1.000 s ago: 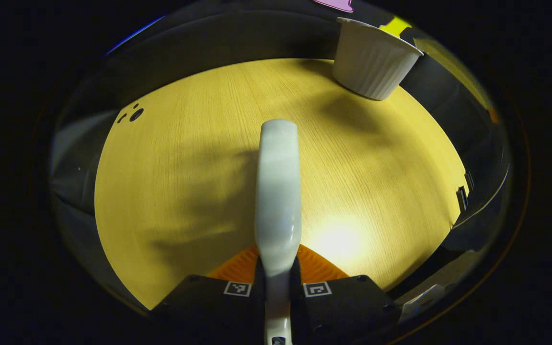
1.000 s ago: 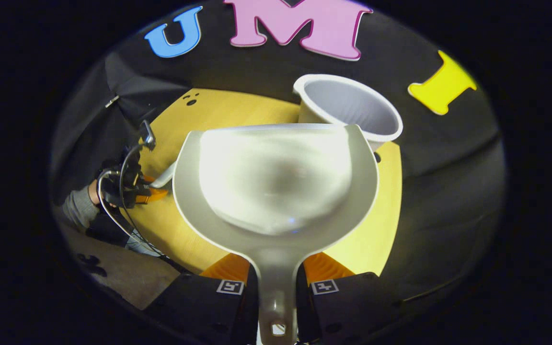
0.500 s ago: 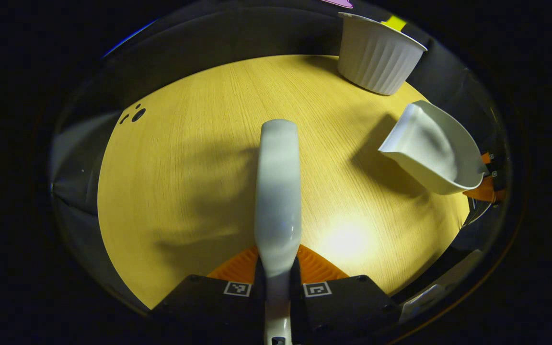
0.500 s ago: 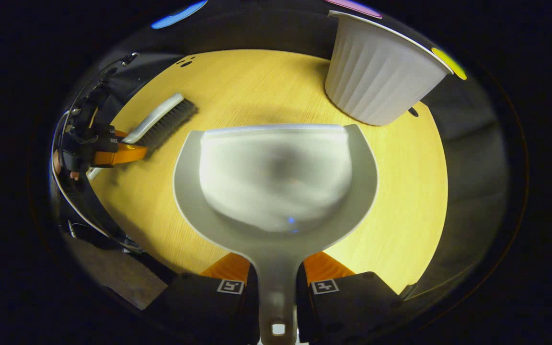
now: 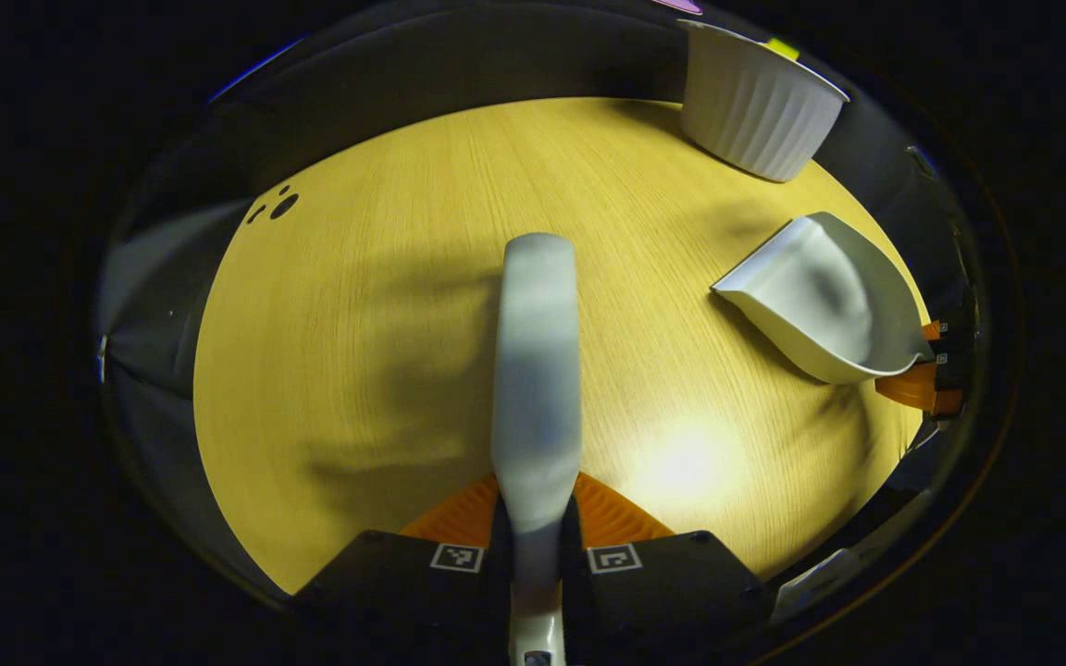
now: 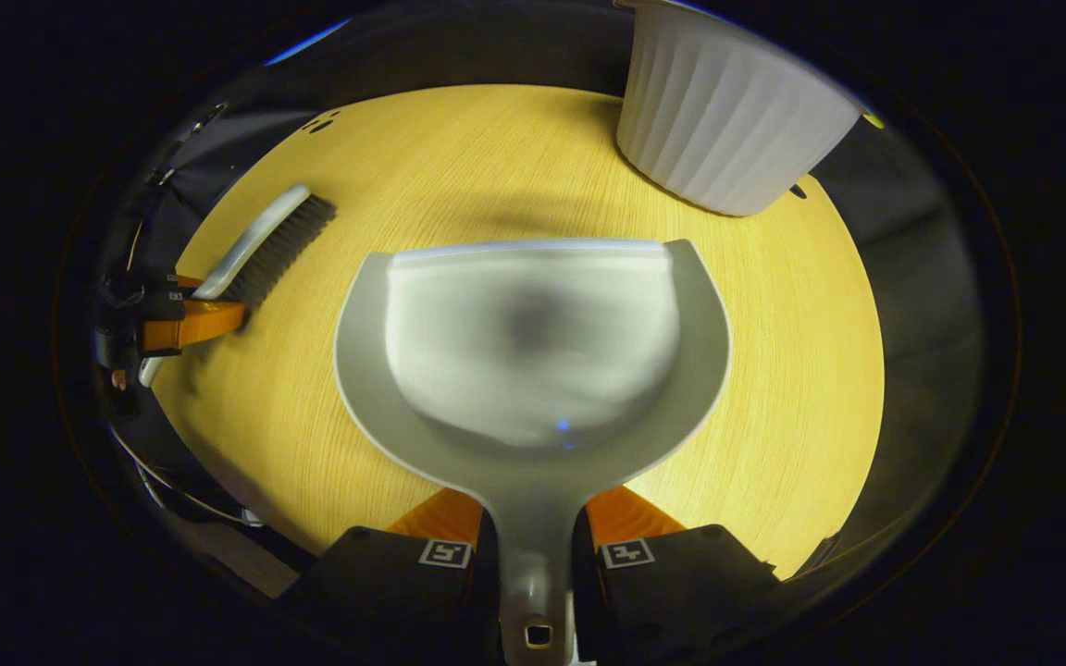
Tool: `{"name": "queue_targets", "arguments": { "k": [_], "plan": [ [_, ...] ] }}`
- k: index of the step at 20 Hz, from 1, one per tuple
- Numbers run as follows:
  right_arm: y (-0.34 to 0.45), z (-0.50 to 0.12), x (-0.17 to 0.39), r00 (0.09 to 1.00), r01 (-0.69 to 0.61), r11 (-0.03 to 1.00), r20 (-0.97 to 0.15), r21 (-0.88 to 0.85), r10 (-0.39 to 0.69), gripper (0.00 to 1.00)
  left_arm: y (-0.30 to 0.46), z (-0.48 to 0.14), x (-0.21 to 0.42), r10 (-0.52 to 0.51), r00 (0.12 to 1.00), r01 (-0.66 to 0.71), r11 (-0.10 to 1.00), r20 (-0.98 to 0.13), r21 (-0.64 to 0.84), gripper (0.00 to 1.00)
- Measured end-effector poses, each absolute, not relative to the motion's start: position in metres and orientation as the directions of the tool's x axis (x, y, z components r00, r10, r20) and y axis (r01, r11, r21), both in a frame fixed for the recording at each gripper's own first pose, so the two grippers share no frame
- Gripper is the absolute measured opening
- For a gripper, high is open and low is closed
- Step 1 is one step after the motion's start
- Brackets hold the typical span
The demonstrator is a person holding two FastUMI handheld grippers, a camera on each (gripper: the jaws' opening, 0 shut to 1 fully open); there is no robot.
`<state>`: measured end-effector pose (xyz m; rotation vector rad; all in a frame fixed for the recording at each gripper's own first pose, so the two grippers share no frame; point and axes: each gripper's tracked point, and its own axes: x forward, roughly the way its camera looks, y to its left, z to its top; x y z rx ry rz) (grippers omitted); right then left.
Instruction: Pick up the small broom and dustpan from the desktop, sweep the trash into the dustpan with the broom, and then empty the trash into the garbage bin.
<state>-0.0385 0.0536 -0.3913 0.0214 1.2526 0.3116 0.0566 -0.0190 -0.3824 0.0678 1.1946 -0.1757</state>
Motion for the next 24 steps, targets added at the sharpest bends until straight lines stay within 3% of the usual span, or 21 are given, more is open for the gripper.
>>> {"name": "queue_targets", "arguments": {
  "k": [12,14,16,18,19,21,22,23,24],
  "plan": [
    [0.05,-0.383,-0.045,0.293,-0.189,0.954,-0.914,0.234,0.282,0.42,-0.017,-0.371,0.051,-0.079,0.367,0.156,0.987,-0.927,-0.022,0.31],
    [0.047,-0.372,-0.044,0.31,-0.193,0.951,-0.905,0.241,0.292,0.42,-0.016,-0.362,0.048,-0.075,0.382,0.162,0.987,-0.921,-0.013,0.36],
    [0.043,-0.357,-0.05,0.326,-0.202,0.946,-0.894,0.252,0.308,0.43,-0.014,-0.351,0.045,-0.069,0.405,0.168,0.986,-0.912,0.001,0.33],
    [0.038,-0.333,-0.053,0.361,-0.194,0.939,-0.869,0.284,0.338,0.47,-0.01,-0.335,0.039,-0.063,0.435,0.16,0.987,-0.898,0.008,0.39],
    [0.036,-0.317,-0.053,0.387,-0.185,0.934,-0.851,0.304,0.354,0.38,-0.011,-0.323,0.034,-0.064,0.455,0.151,0.989,-0.888,0.006,0.41],
    [0.03,-0.286,-0.05,0.453,-0.173,0.928,-0.81,0.33,0.373,0.41,-0.011,-0.301,0.032,-0.07,0.499,0.126,0.992,-0.864,-0.008,0.51],
    [0.028,-0.269,-0.047,0.489,-0.176,0.924,-0.785,0.339,0.381,0.4,-0.012,-0.288,0.032,-0.079,0.528,0.115,0.993,-0.845,-0.021,0.36],
    [0.028,-0.254,-0.044,0.526,-0.183,0.92,-0.757,0.345,0.389,0.39,-0.013,-0.275,0.033,-0.086,0.56,0.104,0.994,-0.824,-0.033,0.43],
    [0.028,-0.24,-0.041,0.556,-0.191,0.918,-0.733,0.347,0.393,0.38,-0.014,-0.261,0.035,-0.091,0.595,0.092,0.995,-0.799,-0.044,0.43]
  ]
}}
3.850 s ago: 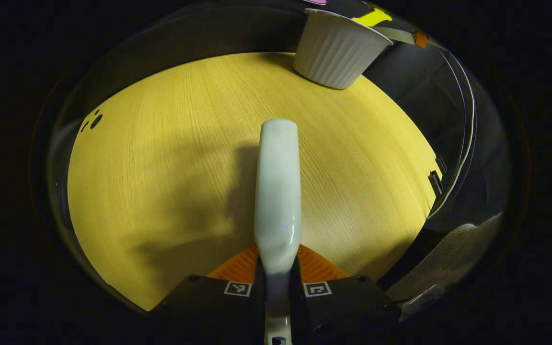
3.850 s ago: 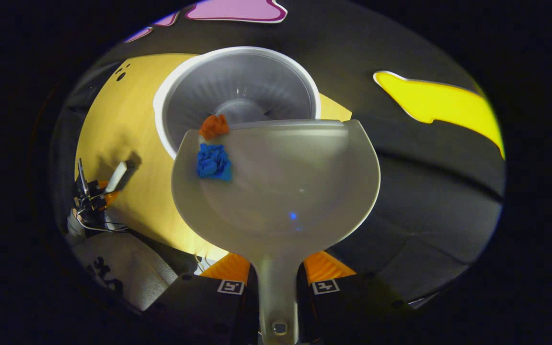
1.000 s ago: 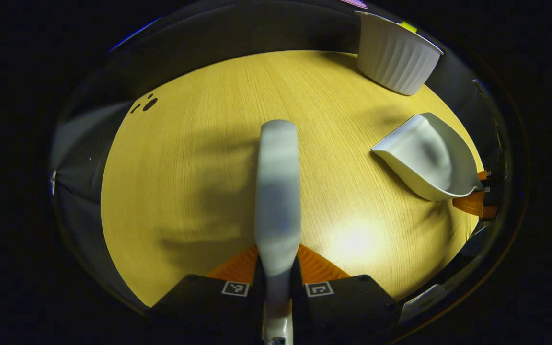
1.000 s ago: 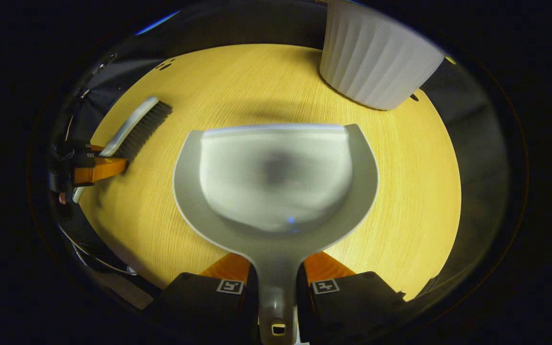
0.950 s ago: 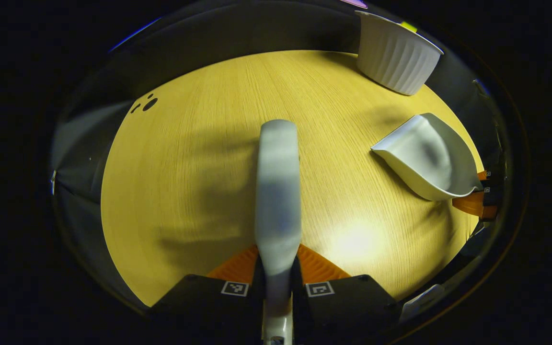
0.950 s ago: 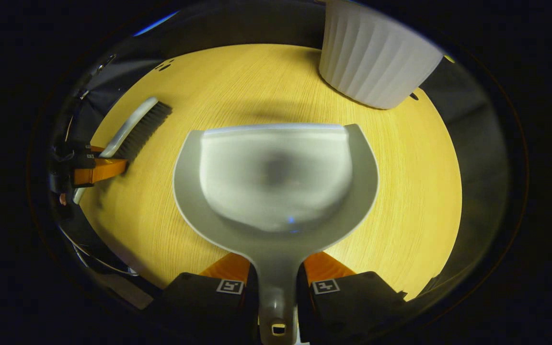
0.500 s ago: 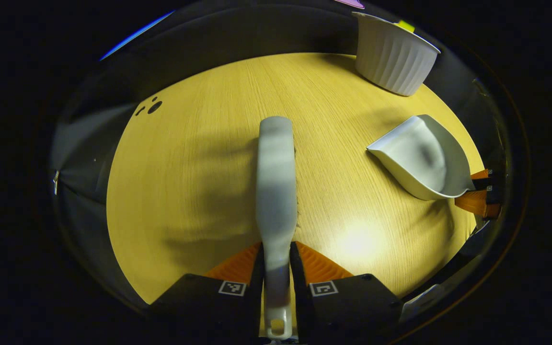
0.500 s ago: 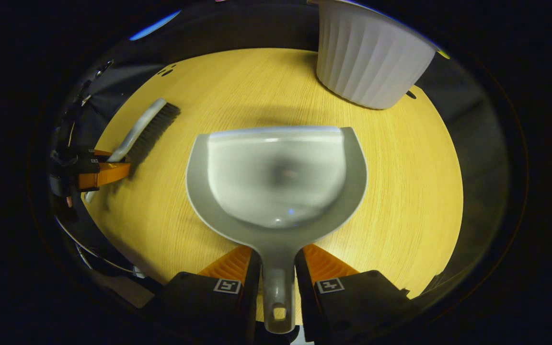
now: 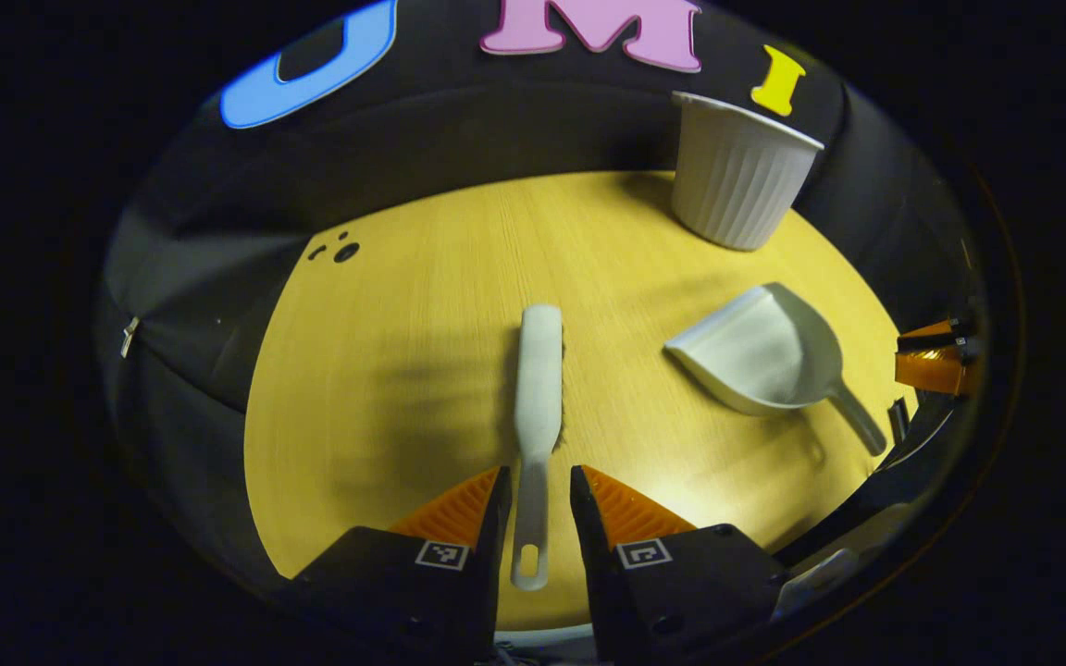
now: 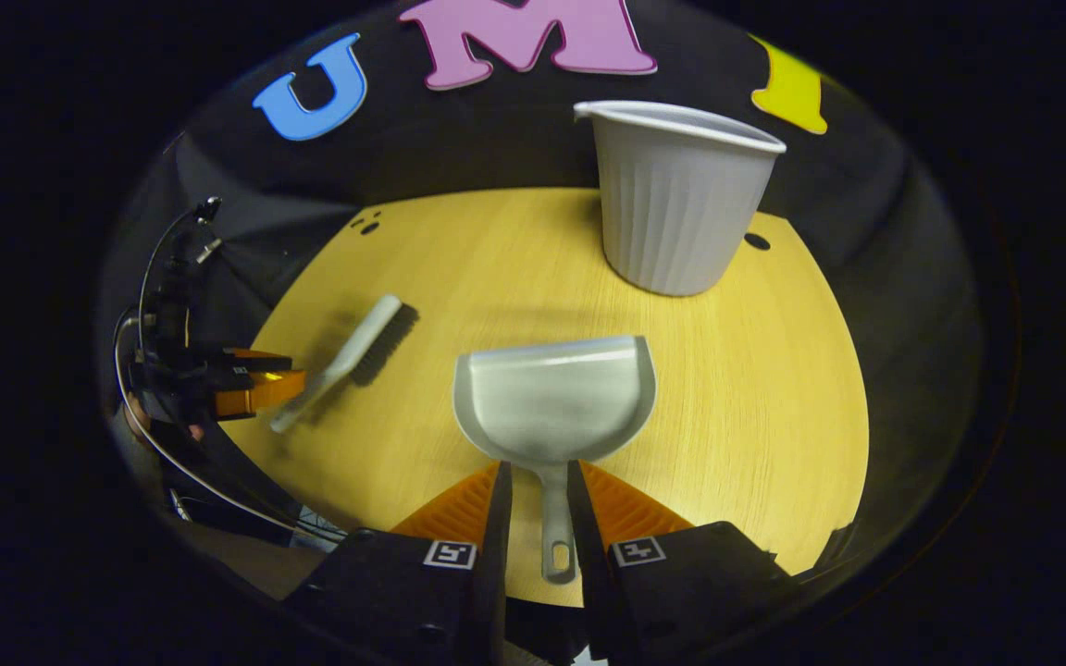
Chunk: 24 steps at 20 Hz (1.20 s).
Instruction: Pick up the small broom and dustpan from the desktop, sweep the trash into the dustpan with the broom, and then empty the trash into the garbage bin.
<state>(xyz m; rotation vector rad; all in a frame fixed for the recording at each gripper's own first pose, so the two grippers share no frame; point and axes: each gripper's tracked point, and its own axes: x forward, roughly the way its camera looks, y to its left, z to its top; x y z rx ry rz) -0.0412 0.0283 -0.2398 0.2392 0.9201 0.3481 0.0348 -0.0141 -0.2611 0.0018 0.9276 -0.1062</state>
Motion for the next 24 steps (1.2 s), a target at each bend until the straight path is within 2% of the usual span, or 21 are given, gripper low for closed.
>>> {"name": "queue_targets", "arguments": {
  "k": [4,5,6,7,8,9,10,14,24],
  "plan": [
    [0.03,-0.194,-0.033,0.653,-0.214,0.915,-0.647,0.341,0.394,0.34,-0.012,-0.197,0.048,-0.084,0.753,0.054,0.996,-0.653,-0.066,0.43],
    [0.031,-0.185,-0.029,0.682,-0.226,0.92,-0.622,0.321,0.385,0.27,-0.011,-0.182,0.052,-0.08,0.787,0.043,0.996,-0.612,-0.074,0.43],
    [0.03,-0.174,-0.026,0.712,-0.236,0.926,-0.596,0.295,0.371,0.32,-0.011,-0.169,0.056,-0.077,0.811,0.034,0.996,-0.58,-0.084,0.43],
    [0.03,-0.164,-0.023,0.741,-0.241,0.931,-0.568,0.274,0.359,0.32,-0.01,-0.158,0.055,-0.074,0.836,0.028,0.995,-0.544,-0.093,0.43],
    [0.03,-0.151,-0.019,0.772,-0.251,0.934,-0.529,0.253,0.351,0.24,-0.009,-0.147,0.059,-0.075,0.86,0.027,0.994,-0.505,-0.102,0.43],
    [0.03,-0.138,-0.018,0.802,-0.255,0.938,-0.49,0.236,0.342,0.32,-0.01,-0.136,0.06,-0.077,0.878,0.029,0.994,-0.472,-0.109,0.43],
    [0.029,-0.126,-0.015,0.826,-0.256,0.939,-0.453,0.229,0.336,0.32,-0.011,-0.124,0.061,-0.079,0.893,0.032,0.993,-0.443,-0.112,0.43],
    [0.023,-0.094,-0.007,0.89,-0.222,0.947,-0.349,0.234,0.295,0.32,-0.013,-0.104,0.055,-0.081,0.922,0.05,0.995,-0.379,-0.09,0.43],
    [0.023,-0.086,-0.004,0.899,-0.206,0.952,-0.342,0.225,0.275,0.32,-0.017,-0.09,0.057,-0.113,0.928,0.099,0.993,-0.355,-0.056,0.43]
  ]
}}
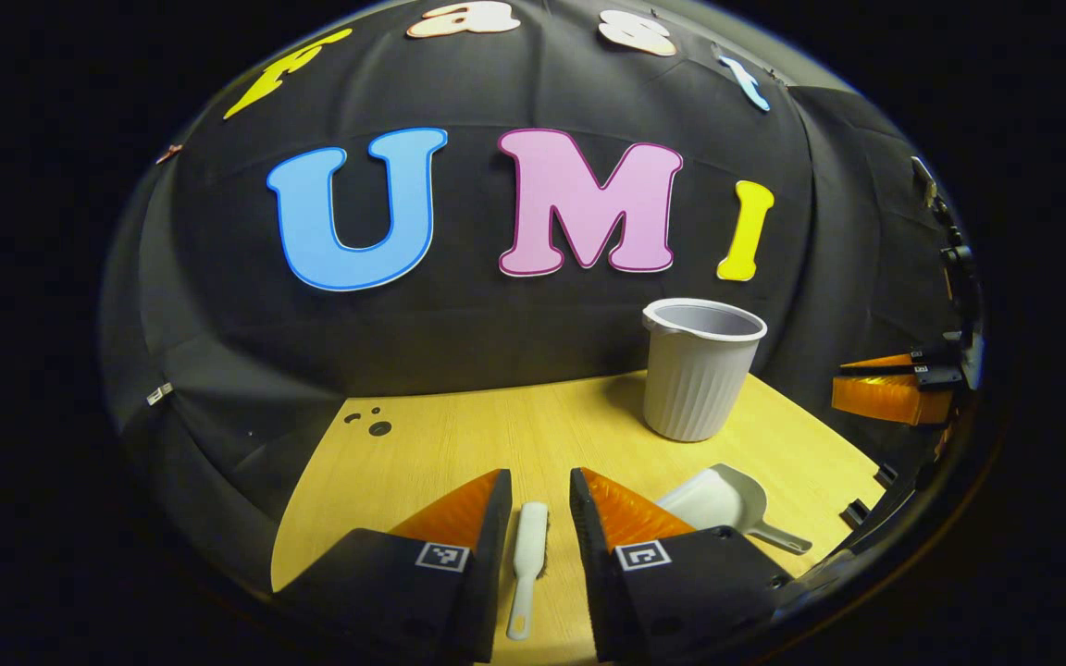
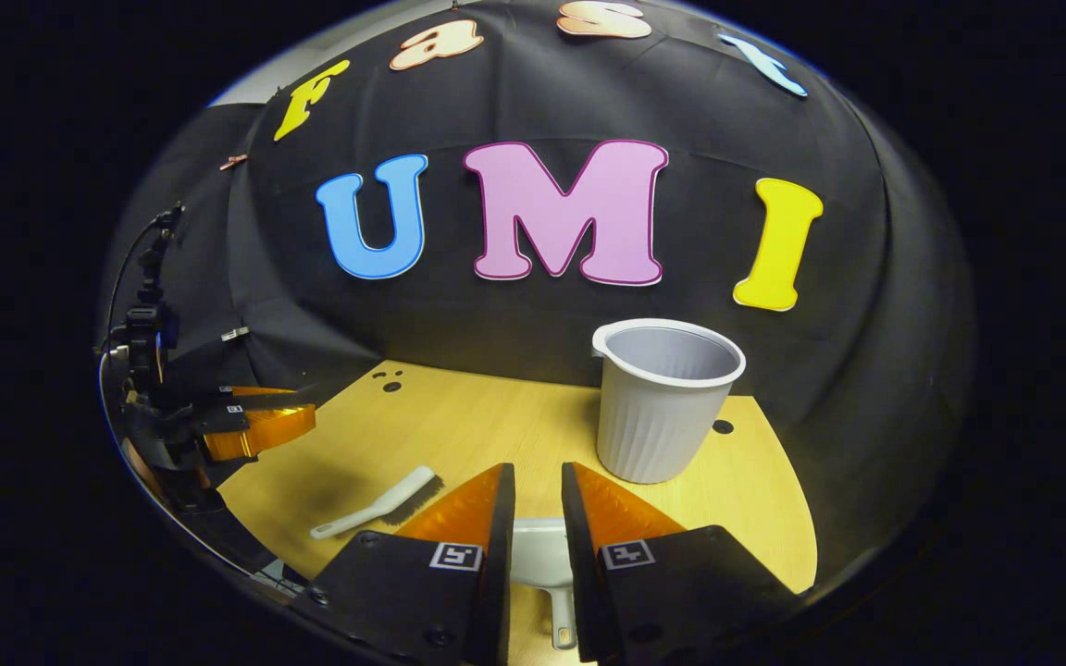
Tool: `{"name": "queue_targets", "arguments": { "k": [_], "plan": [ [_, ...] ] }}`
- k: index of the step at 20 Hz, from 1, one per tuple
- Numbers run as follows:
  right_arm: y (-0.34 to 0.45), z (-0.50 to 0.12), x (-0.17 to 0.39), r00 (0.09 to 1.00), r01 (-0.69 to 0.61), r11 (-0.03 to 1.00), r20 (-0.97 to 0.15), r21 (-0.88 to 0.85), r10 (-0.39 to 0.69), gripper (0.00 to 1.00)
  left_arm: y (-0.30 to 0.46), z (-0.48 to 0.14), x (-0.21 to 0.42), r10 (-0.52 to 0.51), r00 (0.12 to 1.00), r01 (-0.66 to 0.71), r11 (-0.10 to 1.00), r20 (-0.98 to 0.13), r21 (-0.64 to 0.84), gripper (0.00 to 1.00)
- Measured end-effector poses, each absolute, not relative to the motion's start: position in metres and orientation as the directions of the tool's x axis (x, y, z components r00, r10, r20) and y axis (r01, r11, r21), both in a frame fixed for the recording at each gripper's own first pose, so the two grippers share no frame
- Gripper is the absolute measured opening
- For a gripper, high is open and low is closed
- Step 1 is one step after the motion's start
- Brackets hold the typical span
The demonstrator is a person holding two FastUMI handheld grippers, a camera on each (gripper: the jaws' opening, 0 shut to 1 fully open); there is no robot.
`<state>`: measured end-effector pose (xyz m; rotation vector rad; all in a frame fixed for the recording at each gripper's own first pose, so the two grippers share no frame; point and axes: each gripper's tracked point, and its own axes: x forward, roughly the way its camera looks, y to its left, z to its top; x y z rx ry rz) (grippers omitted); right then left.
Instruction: Pick up the small broom and dustpan from the desktop, sweep the trash into the dustpan with the broom, and then empty the trash into the garbage bin.
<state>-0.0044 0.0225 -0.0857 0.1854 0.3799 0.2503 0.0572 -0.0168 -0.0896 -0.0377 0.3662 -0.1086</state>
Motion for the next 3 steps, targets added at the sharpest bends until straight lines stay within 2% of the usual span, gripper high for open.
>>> {"name": "queue_targets", "arguments": {
  "k": [2,3],
  "plan": [
    [0.0251,-0.082,-0.0026,0.901,-0.2,0.957,-0.345,0.209,0.263,0.32,-0.0181,-0.0869,0.0607,-0.128,0.928,0.112,0.992,-0.349,-0.066,0.43],
    [0.026,-0.0798,-0.0011,0.902,-0.195,0.961,-0.348,0.197,0.254,0.25,-0.0177,-0.0838,0.0631,-0.134,0.93,0.118,0.991,-0.343,-0.068,0.43]
  ]
}}
